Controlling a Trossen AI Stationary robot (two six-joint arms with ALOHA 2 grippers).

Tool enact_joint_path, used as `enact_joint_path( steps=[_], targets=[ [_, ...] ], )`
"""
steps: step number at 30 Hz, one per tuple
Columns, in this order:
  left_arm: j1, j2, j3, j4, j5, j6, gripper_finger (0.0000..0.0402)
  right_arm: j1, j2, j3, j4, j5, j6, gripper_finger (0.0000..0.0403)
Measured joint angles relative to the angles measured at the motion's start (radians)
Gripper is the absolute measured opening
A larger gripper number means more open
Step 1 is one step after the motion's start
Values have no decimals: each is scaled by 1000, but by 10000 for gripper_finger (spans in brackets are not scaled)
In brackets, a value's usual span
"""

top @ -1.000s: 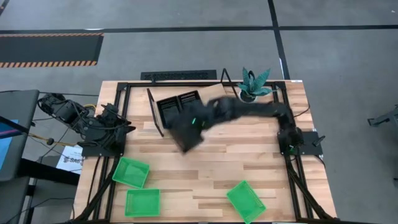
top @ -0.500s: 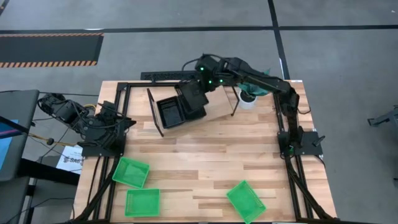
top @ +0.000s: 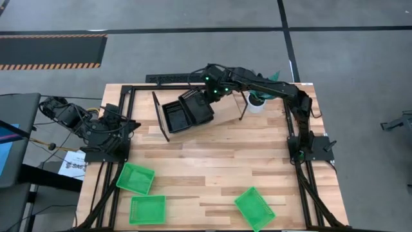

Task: Stack baskets on shelf by color
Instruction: Stack the black basket on the right black basket

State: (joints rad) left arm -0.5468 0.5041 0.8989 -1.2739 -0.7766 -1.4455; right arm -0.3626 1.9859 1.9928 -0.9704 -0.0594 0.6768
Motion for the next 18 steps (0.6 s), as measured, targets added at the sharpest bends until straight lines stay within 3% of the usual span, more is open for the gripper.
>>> enact_joint_path(
  steps=[18],
  targets=[
    [0,0,0,0,11,0,226,-7,31,-36,46,-19,75,53]
  ],
)
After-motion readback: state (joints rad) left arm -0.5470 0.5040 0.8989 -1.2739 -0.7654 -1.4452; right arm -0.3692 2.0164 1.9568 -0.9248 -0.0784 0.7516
